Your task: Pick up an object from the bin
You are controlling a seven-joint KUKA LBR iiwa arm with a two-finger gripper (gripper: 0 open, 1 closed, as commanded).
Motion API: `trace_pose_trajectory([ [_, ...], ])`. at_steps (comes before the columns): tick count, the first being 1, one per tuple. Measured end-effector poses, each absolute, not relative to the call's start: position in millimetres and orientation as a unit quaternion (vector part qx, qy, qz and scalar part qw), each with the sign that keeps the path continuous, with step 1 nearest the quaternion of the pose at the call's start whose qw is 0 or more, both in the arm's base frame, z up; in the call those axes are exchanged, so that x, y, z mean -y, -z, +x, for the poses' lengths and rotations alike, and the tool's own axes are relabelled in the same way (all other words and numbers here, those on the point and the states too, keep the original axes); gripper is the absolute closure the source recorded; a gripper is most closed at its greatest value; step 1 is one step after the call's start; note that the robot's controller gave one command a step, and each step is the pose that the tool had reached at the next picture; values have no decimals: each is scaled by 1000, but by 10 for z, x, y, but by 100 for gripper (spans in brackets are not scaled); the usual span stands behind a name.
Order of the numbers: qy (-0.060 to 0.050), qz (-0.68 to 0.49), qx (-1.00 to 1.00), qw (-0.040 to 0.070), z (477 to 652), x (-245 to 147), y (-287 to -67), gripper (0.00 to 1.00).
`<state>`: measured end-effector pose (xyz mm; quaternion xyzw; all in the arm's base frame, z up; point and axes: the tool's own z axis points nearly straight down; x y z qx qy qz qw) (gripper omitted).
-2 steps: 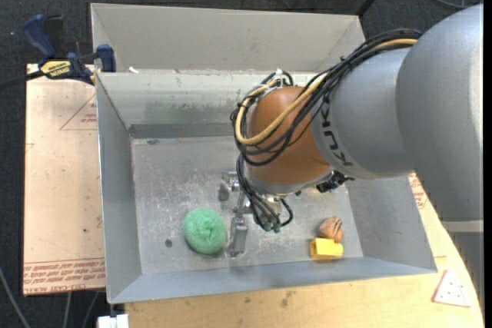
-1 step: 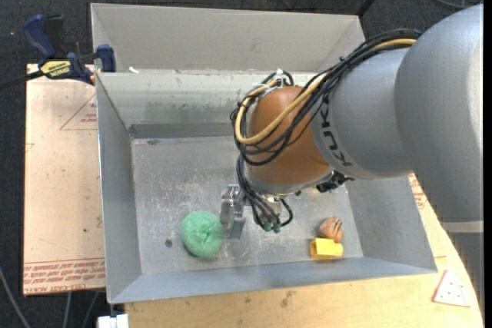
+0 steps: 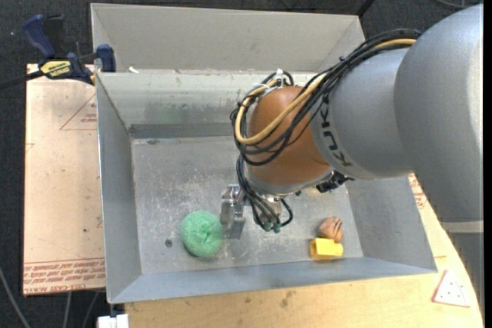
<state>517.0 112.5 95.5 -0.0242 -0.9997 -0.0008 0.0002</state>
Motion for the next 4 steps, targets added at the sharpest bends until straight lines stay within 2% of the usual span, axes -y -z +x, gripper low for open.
trace_pose_trajectory([
  [1, 1, 88, 996, 1, 5194, -1185, -692, 0],
  [2, 1, 88, 996, 0, 5196, -1184, -695, 0],
  [3, 1, 201, 980, -1, 5118, -1853, -700, 100],
  [4, 1, 200, 980, -1, 5119, -1847, -699, 0],
])
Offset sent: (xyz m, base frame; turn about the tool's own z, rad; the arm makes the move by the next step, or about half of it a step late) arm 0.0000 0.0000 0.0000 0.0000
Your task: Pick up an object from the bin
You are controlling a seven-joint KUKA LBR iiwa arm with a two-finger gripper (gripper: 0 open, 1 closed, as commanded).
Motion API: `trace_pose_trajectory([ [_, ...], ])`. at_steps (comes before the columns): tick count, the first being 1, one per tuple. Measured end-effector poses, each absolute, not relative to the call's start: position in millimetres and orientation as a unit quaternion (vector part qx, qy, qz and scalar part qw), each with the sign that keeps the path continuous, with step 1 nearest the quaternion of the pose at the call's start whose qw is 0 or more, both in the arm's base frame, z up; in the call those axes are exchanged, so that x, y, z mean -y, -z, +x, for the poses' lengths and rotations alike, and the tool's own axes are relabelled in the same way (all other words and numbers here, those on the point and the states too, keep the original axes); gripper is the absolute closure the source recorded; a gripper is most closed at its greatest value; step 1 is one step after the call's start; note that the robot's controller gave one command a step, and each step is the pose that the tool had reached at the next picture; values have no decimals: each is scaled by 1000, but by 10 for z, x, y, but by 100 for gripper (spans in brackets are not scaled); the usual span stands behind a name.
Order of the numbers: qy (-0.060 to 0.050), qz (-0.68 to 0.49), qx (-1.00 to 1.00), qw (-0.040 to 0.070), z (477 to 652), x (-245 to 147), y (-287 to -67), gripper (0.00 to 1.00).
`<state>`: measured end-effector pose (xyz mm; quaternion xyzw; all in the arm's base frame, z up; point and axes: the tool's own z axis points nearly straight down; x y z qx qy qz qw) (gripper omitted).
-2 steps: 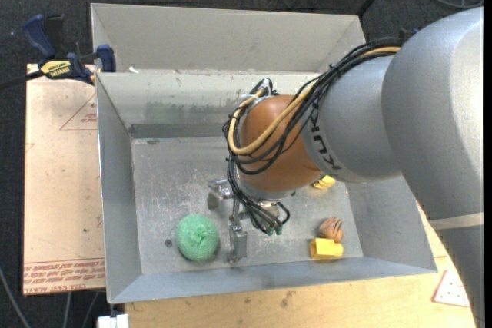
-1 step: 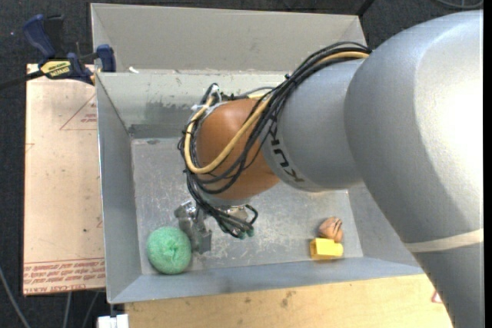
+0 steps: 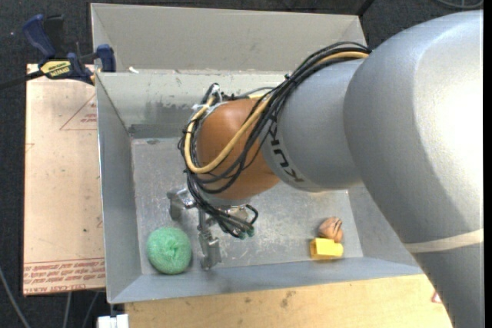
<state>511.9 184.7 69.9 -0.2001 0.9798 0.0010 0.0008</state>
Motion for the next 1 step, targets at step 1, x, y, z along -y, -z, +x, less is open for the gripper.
trace_pose_trajectory([
  [1, -1, -200, -980, 1, 5119, -1847, -698, 0],
])
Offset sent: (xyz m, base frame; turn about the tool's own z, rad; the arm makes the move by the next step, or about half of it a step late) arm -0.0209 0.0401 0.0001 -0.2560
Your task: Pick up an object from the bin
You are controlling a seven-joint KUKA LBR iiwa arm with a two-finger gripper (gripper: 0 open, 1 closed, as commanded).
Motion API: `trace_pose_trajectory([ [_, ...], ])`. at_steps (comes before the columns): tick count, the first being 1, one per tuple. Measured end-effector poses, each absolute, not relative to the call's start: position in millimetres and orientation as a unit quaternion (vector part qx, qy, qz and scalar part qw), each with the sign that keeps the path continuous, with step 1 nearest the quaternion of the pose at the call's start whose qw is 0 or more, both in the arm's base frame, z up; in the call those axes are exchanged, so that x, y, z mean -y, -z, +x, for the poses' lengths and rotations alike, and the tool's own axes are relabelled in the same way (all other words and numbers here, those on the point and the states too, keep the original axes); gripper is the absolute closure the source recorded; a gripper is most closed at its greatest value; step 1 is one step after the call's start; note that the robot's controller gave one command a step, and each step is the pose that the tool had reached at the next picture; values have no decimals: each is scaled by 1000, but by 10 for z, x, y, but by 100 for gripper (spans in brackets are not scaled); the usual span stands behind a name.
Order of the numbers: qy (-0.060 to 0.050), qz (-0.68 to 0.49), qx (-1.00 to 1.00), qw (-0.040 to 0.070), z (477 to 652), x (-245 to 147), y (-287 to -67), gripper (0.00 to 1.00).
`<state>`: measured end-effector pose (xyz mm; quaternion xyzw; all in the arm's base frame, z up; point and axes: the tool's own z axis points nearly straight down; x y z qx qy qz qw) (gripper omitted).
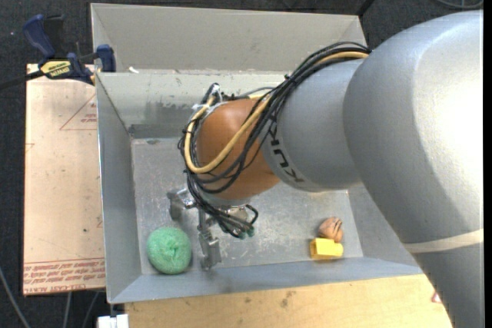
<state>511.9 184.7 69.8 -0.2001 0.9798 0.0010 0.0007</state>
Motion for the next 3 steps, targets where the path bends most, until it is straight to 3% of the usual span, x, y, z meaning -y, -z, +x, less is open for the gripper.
trace_pose_trajectory([
  [1, 1, -251, -968, 1, 5042, -1991, -695, 0],
  [2, -1, -321, -947, 1, 5111, -2394, -697, 100],
  [3, -1, -321, -947, 1, 5111, -2393, -696, 100],
])
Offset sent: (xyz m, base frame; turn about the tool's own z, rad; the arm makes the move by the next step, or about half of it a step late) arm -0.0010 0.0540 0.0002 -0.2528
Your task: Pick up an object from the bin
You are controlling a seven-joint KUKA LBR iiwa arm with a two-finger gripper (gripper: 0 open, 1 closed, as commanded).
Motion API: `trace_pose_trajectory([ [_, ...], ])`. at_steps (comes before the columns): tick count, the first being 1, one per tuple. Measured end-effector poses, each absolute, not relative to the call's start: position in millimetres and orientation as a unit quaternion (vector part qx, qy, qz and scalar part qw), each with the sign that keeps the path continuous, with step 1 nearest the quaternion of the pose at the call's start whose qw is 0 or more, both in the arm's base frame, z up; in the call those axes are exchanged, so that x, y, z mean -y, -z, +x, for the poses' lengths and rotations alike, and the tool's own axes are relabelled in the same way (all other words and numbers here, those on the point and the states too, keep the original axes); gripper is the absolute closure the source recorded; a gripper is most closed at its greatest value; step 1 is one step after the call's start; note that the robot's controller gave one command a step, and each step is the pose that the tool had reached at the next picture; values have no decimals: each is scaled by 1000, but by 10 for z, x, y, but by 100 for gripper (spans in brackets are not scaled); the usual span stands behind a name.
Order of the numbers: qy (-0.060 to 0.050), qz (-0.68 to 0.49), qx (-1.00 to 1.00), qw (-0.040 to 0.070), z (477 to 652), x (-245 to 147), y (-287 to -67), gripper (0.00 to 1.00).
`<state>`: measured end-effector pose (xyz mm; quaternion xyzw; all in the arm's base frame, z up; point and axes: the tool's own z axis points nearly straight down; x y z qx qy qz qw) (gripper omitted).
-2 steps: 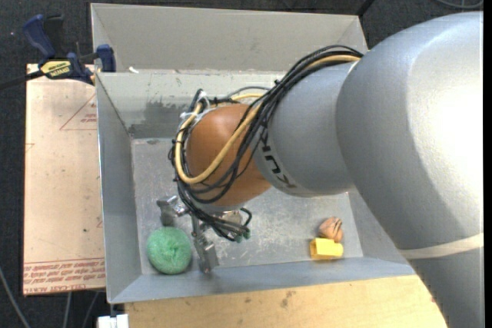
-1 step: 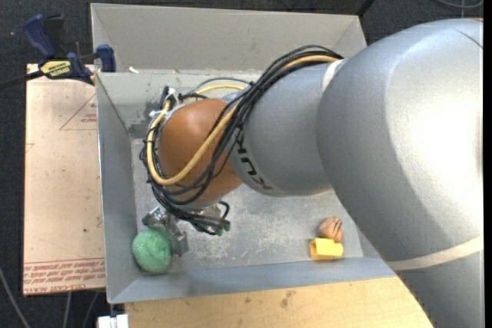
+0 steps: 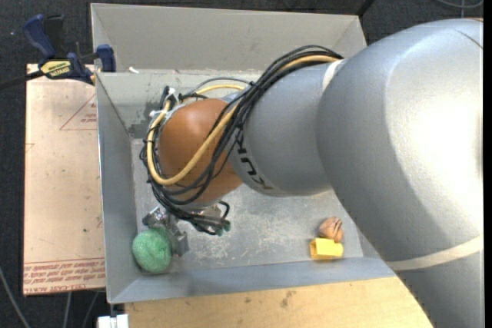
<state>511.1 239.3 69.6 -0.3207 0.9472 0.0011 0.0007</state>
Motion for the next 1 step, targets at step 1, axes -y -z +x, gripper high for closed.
trace_pose_trajectory([
  [1, -1, -328, -945, 3, 5103, -2346, -2286, 100],
])
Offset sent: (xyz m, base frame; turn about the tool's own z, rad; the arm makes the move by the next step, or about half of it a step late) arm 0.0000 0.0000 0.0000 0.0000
